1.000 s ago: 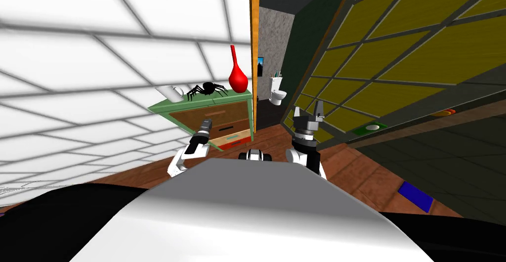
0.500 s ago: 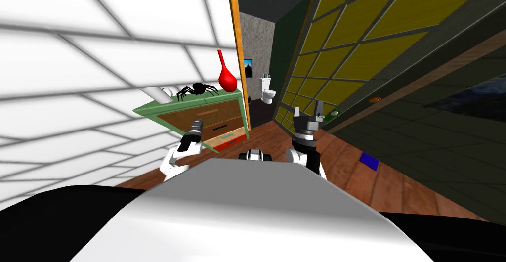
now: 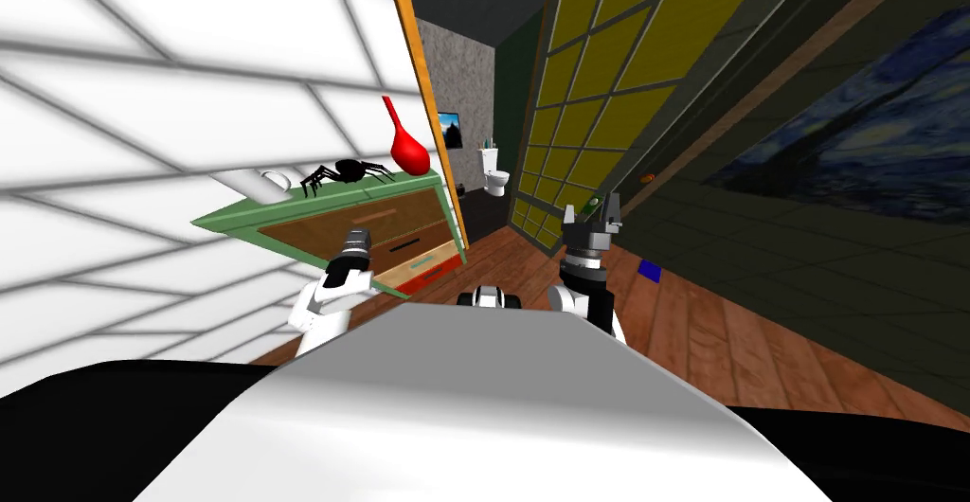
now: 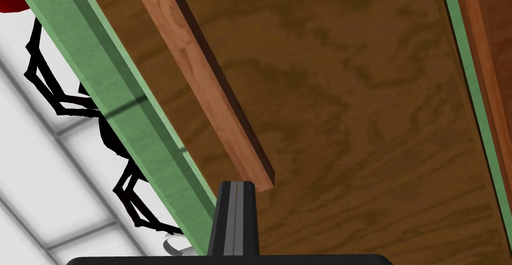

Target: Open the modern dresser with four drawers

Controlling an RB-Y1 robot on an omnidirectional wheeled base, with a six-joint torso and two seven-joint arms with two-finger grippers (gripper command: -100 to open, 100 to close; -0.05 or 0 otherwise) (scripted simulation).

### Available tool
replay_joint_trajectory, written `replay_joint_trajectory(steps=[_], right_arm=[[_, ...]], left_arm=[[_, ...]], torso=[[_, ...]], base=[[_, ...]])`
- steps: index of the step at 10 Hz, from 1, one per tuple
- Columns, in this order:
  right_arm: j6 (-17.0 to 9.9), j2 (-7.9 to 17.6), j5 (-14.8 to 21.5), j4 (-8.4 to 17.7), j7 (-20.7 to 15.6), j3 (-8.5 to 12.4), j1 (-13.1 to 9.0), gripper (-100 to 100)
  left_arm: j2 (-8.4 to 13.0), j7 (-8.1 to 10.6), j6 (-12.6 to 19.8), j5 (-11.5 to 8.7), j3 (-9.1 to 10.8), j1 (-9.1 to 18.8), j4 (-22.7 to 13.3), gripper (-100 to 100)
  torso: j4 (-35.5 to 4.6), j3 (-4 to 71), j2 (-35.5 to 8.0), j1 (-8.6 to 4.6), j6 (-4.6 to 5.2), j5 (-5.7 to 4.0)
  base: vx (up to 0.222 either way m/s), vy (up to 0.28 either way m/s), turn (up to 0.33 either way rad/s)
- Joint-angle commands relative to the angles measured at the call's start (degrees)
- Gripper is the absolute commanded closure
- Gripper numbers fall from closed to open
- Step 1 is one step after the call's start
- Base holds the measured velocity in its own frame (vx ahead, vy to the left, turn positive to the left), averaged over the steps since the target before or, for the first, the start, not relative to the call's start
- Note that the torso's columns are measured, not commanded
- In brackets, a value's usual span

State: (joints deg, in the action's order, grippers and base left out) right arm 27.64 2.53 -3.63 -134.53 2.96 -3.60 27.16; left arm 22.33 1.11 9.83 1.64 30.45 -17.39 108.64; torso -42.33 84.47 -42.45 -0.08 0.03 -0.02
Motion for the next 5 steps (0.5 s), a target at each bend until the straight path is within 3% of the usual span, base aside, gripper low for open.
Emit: replay_joint_trajectory(steps=[1, 2, 3, 4, 5], right_arm=[[0.0, 0.0, 0.0, 0.0, 0.0, 0.0, 0.0, 0], [0.0, 0.0, 0.0, 0.0, 0.0, 0.0, 0.0, 0], [0.0, 0.0, 0.0, 0.0, 0.0, 0.0, 0.0, 0], [0.0, 0.0, 0.0, 0.0, 0.0, 0.0, 0.0, 0], [0.0, 0.0, 0.0, 0.0, 0.0, 0.0, 0.0, 0]], left_arm=[[0.6, 0.37, 0.1, -0.3, 3.92, 0.9, -3.4, 100], [1.9, 1.06, 0.0, -1.1, 6.02, 2.7, -5.5, 100], [1.9, 1.06, 0.0, -1.1, 7.79, 2.7, -6.9, 100], [1.9, 1.06, 0.0, -1.1, 8.25, 2.7, -7.3, 100], [3.2, 1.74, -0.2, -1.8, 10.64, 4.5, -9.3, 100]], torso=[[0.0, 0.0, 0.0, 0.14, -0.08, 0.03], [0.1, 0.2, 0.4, 0.36, -0.10, 0.09], [0.1, 0.2, 0.3, 0.18, 0.05, 0.07], [0.1, 0.1, 0.2, 0.00, -0.05, 0.00], [0.1, 0.2, 0.3, 0.12, -0.09, 0.02]], base=[[-0.076, -0.050, -0.025], [-0.118, -0.070, -0.346], [-0.125, -0.103, -0.313], [-0.050, -0.064, -0.028], [-0.132, -0.135, -0.321]])
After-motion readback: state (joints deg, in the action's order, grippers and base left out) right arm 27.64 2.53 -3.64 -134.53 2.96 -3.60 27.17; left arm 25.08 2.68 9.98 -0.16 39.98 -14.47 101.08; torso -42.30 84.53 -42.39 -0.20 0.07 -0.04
